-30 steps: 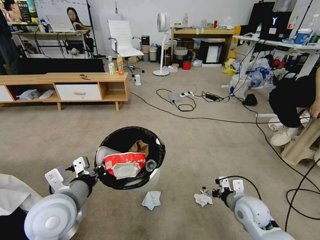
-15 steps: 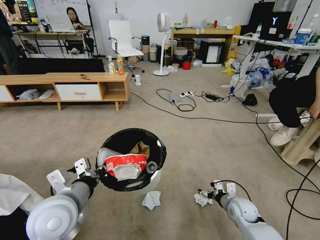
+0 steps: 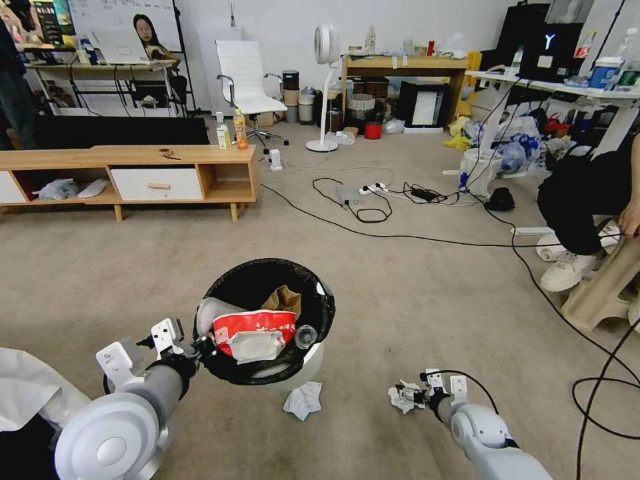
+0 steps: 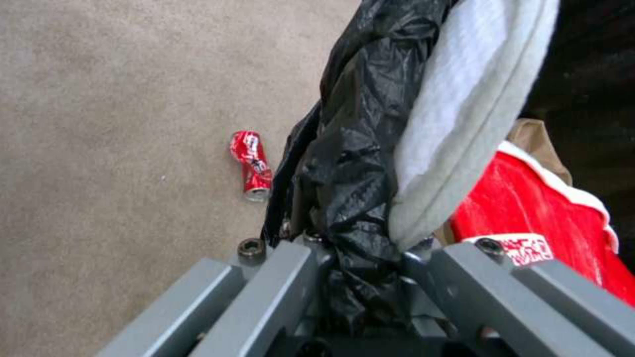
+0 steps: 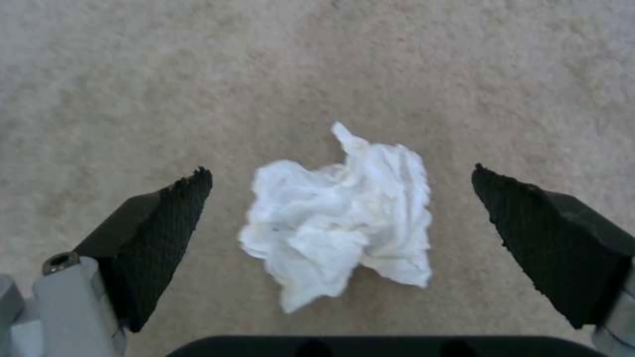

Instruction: Pick up the trash bin and place the garbage on the floor into it.

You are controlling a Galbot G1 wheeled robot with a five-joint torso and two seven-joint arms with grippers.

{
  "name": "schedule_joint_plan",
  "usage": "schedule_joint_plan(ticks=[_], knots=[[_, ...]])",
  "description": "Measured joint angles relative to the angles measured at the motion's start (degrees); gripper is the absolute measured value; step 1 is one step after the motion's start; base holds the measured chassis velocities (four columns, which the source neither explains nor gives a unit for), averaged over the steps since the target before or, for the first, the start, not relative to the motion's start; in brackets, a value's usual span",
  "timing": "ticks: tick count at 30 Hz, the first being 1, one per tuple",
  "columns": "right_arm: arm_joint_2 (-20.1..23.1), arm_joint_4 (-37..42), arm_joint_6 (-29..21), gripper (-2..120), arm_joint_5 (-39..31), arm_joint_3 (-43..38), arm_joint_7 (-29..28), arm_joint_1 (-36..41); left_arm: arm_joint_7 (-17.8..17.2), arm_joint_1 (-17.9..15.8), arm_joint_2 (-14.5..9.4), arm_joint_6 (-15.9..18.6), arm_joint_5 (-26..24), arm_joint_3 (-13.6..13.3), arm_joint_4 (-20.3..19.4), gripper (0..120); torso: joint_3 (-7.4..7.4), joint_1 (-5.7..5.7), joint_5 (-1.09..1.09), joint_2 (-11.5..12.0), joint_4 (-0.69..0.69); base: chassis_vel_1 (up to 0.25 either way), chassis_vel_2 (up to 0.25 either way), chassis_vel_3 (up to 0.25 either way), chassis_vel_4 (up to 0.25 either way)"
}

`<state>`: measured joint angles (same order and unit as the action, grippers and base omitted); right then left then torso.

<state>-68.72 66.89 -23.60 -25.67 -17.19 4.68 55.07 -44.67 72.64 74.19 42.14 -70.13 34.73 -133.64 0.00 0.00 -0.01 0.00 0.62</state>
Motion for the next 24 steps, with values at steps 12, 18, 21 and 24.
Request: schedule_joint_plan(ticks=[12, 18, 21, 24], knots=[[-2.07, -6.58, 3.06, 70, 3.58, -0.14, 0.8, -1.84, 0.04, 0.44, 0.15, 0.0, 0.2, 0.07, -0.48, 4, 0.0, 0.0, 0.01, 0.0, 0.01, 0.0, 0.0, 0.0, 0.0], [-2.55, -7.83, 3.61, 54, 4.09, -0.14, 1.25, -2.08, 0.04, 0.47, 0.21, 0.0, 0.2, 0.15, -0.49, 4, 0.0, 0.0, 0.01, 0.0, 0.0, 0.0, 0.0, 0.0, 0.0], [-2.79, -8.61, 4.38, 39, 4.44, -0.12, 1.79, -2.11, 0.08, 0.43, 0.29, 0.0, 0.22, 0.15, -0.5, 4, 0.0, 0.0, 0.01, 0.0, 0.01, 0.0, 0.0, 0.0, 0.0], [-2.92, -8.77, 4.5, 32, 4.5, -0.12, 1.99, -2.17, 0.13, 0.34, 0.27, 0.0, 0.26, 0.16, -0.47, 4, 0.0, 0.0, 0.01, 0.0, 0.01, 0.0, 0.0, 0.0, 0.0]])
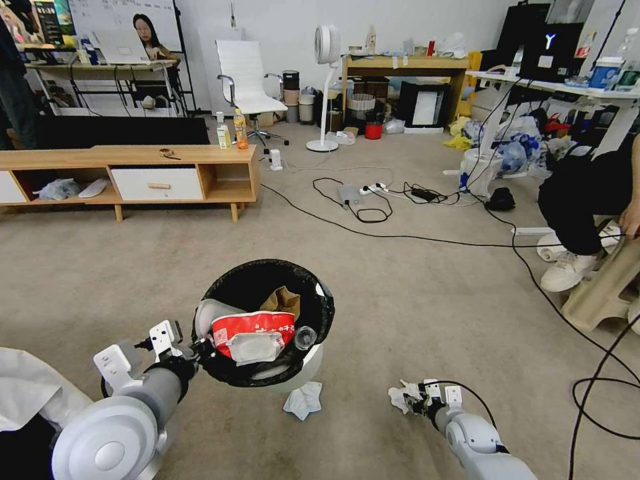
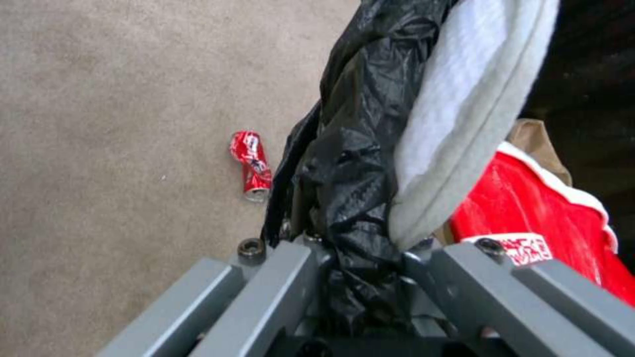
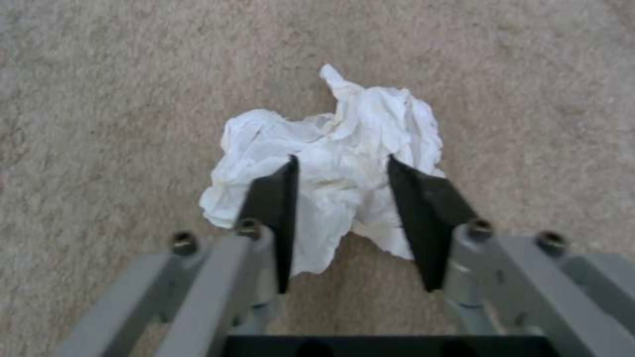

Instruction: Pick up the trash bin and place the garbage on the floor into it.

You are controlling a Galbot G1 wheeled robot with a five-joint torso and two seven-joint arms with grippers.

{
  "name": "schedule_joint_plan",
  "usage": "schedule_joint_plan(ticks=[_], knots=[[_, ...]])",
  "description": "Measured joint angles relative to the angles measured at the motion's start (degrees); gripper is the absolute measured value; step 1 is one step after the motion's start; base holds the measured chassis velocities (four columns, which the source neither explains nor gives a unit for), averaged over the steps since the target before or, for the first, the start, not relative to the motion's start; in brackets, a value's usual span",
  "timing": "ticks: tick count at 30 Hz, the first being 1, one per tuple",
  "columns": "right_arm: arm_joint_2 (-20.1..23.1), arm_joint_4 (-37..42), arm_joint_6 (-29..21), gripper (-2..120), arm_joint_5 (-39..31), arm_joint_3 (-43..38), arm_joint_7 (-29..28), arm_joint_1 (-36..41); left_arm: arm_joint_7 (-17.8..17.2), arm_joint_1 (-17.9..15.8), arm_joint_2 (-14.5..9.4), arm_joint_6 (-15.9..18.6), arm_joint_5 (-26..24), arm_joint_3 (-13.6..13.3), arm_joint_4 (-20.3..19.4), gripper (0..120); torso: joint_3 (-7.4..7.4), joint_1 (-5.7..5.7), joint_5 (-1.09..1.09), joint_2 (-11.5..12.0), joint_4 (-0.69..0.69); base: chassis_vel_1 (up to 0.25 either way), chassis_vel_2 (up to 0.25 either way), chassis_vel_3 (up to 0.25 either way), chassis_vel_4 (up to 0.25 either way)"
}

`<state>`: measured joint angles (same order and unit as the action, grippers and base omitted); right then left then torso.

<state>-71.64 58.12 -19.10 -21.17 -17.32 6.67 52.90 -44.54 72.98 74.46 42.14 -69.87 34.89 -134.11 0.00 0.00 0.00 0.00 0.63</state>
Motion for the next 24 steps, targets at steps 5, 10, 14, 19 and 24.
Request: schedule_joint_plan(ticks=[5, 10, 14, 19, 24], knots=[[-0.39, -0.3, 0.43, 9, 0.05, 0.0, 0.75, -0.19, 0.11, -0.44, 0.05, 0.0, 0.06, -0.07, 0.47, 4, 0.0, 0.0, 0.0, 0.0, 0.0, 0.0, 0.0, 0.0, 0.0], [-0.64, -0.74, 0.73, 0, 0.02, -0.1, 1.04, -0.26, 0.21, -0.61, 0.03, 0.0, 0.09, -0.1, 0.72, 4, 0.0, 0.0, 0.0, 0.0, 0.0, 0.0, 0.0, 0.0, 0.0], [-0.69, -1.19, 1.11, 0, 0.01, -0.15, 1.35, -0.36, 0.33, -0.76, -0.02, 0.0, 0.12, -0.08, 0.97, 4, 0.0, 0.0, 0.0, 0.0, 0.0, 0.0, 0.0, 0.0, 0.0], [-0.99, -1.83, 1.53, 0, -0.01, -0.25, 1.97, -0.76, 0.54, -0.93, 0.1, 0.0, 0.4, -0.16, 1.34, 4, 0.0, 0.0, 0.0, 0.0, 0.0, 0.0, 0.0, 0.0, 0.0], [-1.04, -1.99, 1.58, 0, -0.02, -0.26, 2.2, -0.92, 0.58, -1.07, 0.09, 0.0, 0.41, -0.19, 1.35, 4, 0.0, 0.0, 0.0, 0.0, 0.0, 0.0, 0.0, 0.0, 0.0]])
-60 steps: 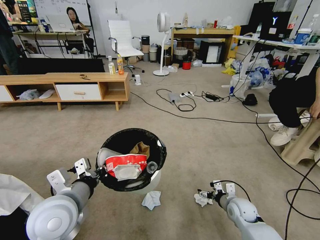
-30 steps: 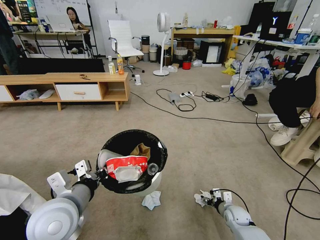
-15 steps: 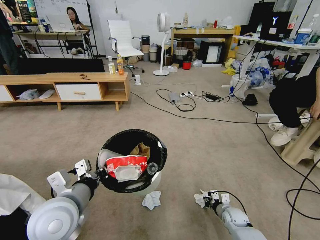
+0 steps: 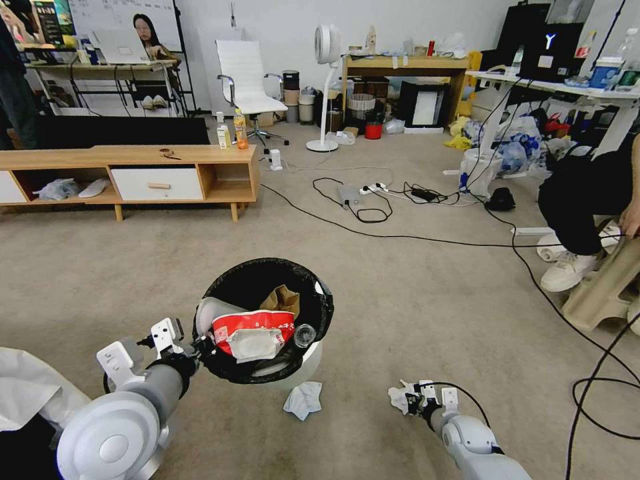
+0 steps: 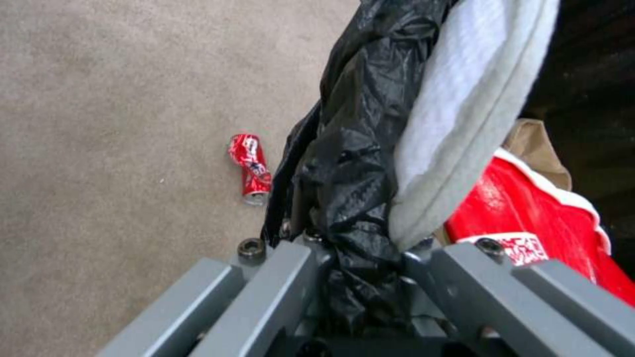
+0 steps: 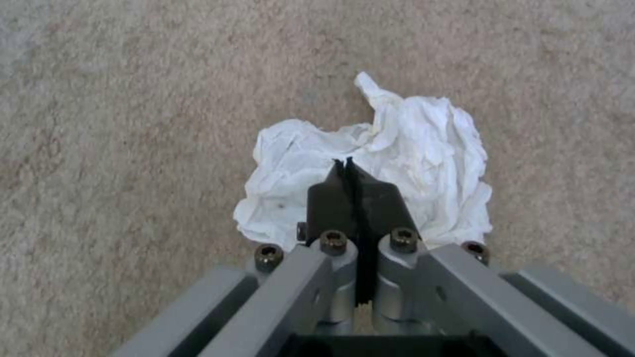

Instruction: Pick up the trash bin and place the garbage on the floor into it.

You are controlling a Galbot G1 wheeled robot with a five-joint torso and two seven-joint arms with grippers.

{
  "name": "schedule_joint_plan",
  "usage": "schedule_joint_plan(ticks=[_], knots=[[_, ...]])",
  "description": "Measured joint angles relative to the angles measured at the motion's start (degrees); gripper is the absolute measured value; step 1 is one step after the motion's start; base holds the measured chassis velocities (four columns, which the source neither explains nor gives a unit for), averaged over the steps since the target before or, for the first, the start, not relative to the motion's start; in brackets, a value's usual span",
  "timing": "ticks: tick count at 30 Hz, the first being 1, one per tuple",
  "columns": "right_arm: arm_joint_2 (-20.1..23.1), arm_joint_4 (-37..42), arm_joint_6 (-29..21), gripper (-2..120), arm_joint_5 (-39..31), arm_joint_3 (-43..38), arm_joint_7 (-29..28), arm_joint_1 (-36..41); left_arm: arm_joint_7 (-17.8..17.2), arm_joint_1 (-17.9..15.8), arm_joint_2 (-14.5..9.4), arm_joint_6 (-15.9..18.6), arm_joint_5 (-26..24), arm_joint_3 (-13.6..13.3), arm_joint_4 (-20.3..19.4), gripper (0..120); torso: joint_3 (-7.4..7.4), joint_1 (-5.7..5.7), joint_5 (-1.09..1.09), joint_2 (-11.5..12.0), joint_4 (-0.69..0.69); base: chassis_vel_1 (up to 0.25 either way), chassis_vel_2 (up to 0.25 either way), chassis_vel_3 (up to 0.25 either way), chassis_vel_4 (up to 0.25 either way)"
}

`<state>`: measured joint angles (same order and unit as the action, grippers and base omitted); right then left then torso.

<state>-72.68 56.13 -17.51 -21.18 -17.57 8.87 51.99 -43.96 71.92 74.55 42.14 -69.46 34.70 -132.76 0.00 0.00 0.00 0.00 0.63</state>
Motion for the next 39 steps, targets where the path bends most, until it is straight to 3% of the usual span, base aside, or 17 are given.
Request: schedule_joint_plan(ticks=[8, 11, 14, 24, 26, 29, 32, 39], knots=[[-0.04, -0.15, 0.36, 0, 0.05, -0.01, 0.08, -0.06, 0.2, 0.07, 0.02, 0.0, 0.34, 0.0, 0.11, 4, 0.0, 0.0, 0.0, 0.0, 0.0, 0.0, 0.0, 0.0, 0.0], [-0.04, -0.2, 0.58, 7, 0.07, -0.03, 0.08, -0.06, 0.24, 0.07, 0.08, 0.0, 0.39, -0.01, 0.12, 4, 0.0, 0.0, 0.0, 0.0, 0.0, 0.0, 0.0, 0.0, 0.0], [-0.12, -0.66, 0.71, 23, 0.27, -0.21, -0.02, -0.25, 0.25, 0.16, 0.09, 0.0, 0.41, 0.01, 0.08, 4, 0.0, 0.0, 0.0, 0.0, 0.0, 0.0, 0.0, 0.0, 0.0], [-0.12, -1.28, 0.86, 54, 0.69, -0.31, -0.12, -0.49, 0.27, 0.35, 0.27, 0.0, 0.58, -0.03, -0.14, 4, 0.0, 0.0, 0.0, 0.0, 0.0, 0.0, 0.0, 0.0, 0.0], [-0.13, -1.83, 0.97, 67, 0.82, -0.32, -0.13, -0.76, 0.28, 0.53, 0.36, 0.0, 0.67, -0.06, -0.25, 4, 0.0, 0.0, 0.0, 0.0, 0.0, 0.0, 0.0, 0.0, 0.0], [-0.21, -2.32, 1.06, 72, 1.09, -0.32, -0.14, -0.98, 0.29, 0.7, 0.38, 0.0, 0.74, -0.06, -0.33, 4, 0.0, 0.0, 0.0, 0.0, 0.01, 0.0, 0.0, 0.0, 0.0], [-0.69, -4.3, 1.4, 89, 1.99, -0.32, -0.1, -2.32, 0.34, 1.17, 0.35, 0.0, 0.83, -0.01, -0.66, 4, 0.0, 0.0, 0.0, 0.0, 0.0, 0.0, 0.0, 0.0, 0.0], [-1.08, -4.9, 1.58, 99, 2.42, -0.27, -0.06, -3.16, 0.34, 1.48, 0.24, 0.0, 0.86, 0.08, -1.04, 4, 0.0, 0.0, 0.0, 0.0, 0.0, 0.0, 0.0, 0.0, 0.0]])
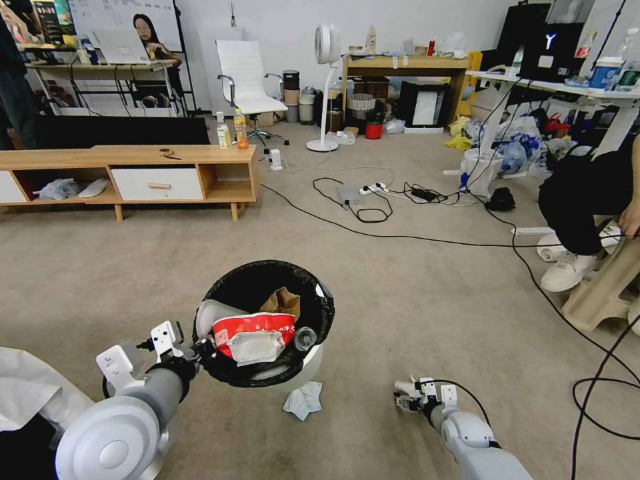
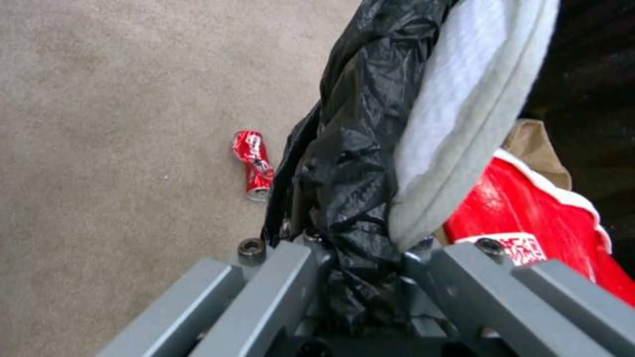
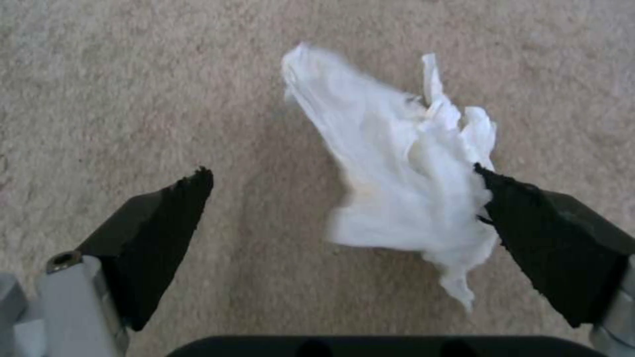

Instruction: Pick up the trash bin and place the garbage on the floor into it.

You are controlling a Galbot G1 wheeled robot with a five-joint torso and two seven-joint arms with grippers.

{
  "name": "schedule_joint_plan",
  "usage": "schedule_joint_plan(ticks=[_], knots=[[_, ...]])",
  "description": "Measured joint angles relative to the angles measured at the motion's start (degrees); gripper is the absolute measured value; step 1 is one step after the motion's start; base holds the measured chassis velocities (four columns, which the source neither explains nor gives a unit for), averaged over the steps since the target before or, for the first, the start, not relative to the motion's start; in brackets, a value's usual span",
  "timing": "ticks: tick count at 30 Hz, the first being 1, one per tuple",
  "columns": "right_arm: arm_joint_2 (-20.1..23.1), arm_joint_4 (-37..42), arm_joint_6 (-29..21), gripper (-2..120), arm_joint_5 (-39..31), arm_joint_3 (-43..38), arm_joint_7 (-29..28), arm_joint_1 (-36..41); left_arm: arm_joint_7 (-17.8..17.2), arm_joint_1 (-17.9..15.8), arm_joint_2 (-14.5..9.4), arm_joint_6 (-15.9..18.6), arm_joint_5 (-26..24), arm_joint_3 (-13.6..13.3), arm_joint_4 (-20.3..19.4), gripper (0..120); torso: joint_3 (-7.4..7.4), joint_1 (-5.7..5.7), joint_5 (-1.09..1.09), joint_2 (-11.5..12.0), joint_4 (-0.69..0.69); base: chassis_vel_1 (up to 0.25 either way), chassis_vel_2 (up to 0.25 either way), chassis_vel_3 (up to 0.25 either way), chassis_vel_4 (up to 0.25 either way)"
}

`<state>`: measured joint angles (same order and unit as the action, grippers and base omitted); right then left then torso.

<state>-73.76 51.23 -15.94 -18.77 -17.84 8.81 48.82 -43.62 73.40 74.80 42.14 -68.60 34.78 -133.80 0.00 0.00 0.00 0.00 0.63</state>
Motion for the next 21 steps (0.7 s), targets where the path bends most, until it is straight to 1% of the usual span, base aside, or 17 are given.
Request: schedule_joint_plan(ticks=[2, 3, 4, 5, 7, 9, 10, 11, 12, 13, 14, 16, 17, 19, 20, 21], knots=[[-0.15, -0.07, 0.15, 98, 0.26, 0.02, -0.02, -0.12, 0.0, 0.03, 0.03, 0.0, 0.02, 0.0, -0.05, 4, 0.0, 0.0, 0.0, 0.0, 0.0, 0.0, 0.0, 0.0, 0.0], [-0.22, -0.1, 0.22, 95, 0.44, 0.02, -0.03, -0.13, 0.0, 0.06, 0.04, 0.0, 0.03, -0.01, -0.1, 4, 0.0, 0.0, 0.0, 0.0, 0.0, 0.0, 0.0, 0.0, 0.0], [-0.26, -0.1, 0.31, 90, 0.68, 0.02, 0.02, -0.13, 0.0, 0.1, 0.05, 0.0, 0.04, 0.0, -0.17, 4, 0.0, 0.0, 0.0, 0.0, 0.0, 0.0, 0.0, 0.0, 0.0], [-0.26, -0.1, 0.31, 90, 0.68, 0.02, 0.02, -0.13, 0.0, 0.1, 0.05, 0.0, 0.04, 0.0, -0.17, 4, 0.0, 0.0, 0.0, 0.0, 0.0, 0.0, 0.0, 0.0, 0.0], [-0.26, -0.1, 0.66, 81, 1.05, 0.02, 0.26, -0.06, 0.0, 0.18, 0.02, 0.0, 0.04, 0.06, -0.23, 4, 0.0, 0.0, 0.0, 0.0, 0.0, 0.0, 0.0, 0.0, 0.0], [-0.26, -0.1, 0.68, 78, 1.07, 0.02, 0.28, -0.05, 0.0, 0.19, 0.01, 0.0, 0.04, 0.07, -0.23, 4, 0.0, 0.0, 0.0, 0.0, 0.0, 0.0, 0.0, 0.0, 0.0], [-0.24, -0.03, 0.83, 67, 1.14, -0.01, 0.39, 0.1, 0.0, 0.31, -0.01, 0.0, 0.05, 0.22, -0.26, 4, 0.0, 0.0, 0.0, 0.0, 0.0, 0.0, 0.0, 0.0, 0.0], [-0.24, -0.03, 0.83, 67, 1.14, -0.01, 0.39, 0.1, 0.0, 0.31, -0.01, 0.0, 0.05, 0.22, -0.26, 4, 0.0, 0.0, 0.0, 0.0, 0.0, 0.0, 0.0, 0.0, 0.0], [-0.2, 0.07, 0.85, 60, 1.15, -0.08, 0.41, 0.16, 0.0, 0.37, -0.01, 0.0, 0.06, 0.23, -0.28, 4, 0.0, 0.0, 0.0, 0.0, 0.0, 0.0, 0.0, 0.0, 0.0], [-0.17, 0.14, 0.9, 56, 1.15, -0.12, 0.43, 0.23, 0.0, 0.41, 0.03, 0.0, 0.06, 0.23, -0.3, 4, 0.0, 0.0, 0.0, 0.0, 0.0, 0.0, 0.0, 0.0, 0.0], [-0.17, 0.14, 0.9, 56, 1.15, -0.12, 0.43, 0.23, 0.0, 0.41, 0.03, 0.0, 0.06, 0.23, -0.3, 4, 0.0, 0.0, 0.0, 0.0, 0.0, 0.0, 0.0, 0.0, 0.0], [-0.16, 0.24, 0.98, 48, 1.13, -0.17, 0.44, 0.35, 0.0, 0.44, 0.12, 0.0, 0.13, 0.22, -0.3, 4, 0.0, 0.0, 0.0, 0.0, 0.0, 0.0, 0.0, 0.0, 0.0], [-0.16, 0.24, 0.98, 48, 1.13, -0.17, 0.44, 0.35, 0.0, 0.44, 0.12, 0.0, 0.13, 0.22, -0.3, 4, 0.0, 0.0, 0.0, 0.0, 0.0, 0.0, 0.0, 0.0, 0.0], [-0.16, 0.31, 1.06, 37, 1.12, -0.23, 0.45, 0.42, 0.0, 0.47, 0.15, 0.0, 0.2, 0.2, -0.3, 4, 0.0, 0.0, 0.0, 0.0, 0.0, 0.0, 0.0, 0.0, 0.0], [-0.16, 0.31, 1.06, 37, 1.12, -0.23, 0.45, 0.42, 0.0, 0.47, 0.15, 0.0, 0.2, 0.2, -0.3, 4, 0.0, 0.0, 0.0, 0.0, 0.0, 0.0, 0.0, 0.0, 0.0], [-0.16, 0.32, 1.1, 28, 1.1, -0.28, 0.45, 0.47, 0.0, 0.5, 0.15, 0.0, 0.23, 0.19, -0.3, 4, 0.0, 0.0, 0.0, 0.0, 0.0, 0.0, 0.0, 0.0, 0.0]])
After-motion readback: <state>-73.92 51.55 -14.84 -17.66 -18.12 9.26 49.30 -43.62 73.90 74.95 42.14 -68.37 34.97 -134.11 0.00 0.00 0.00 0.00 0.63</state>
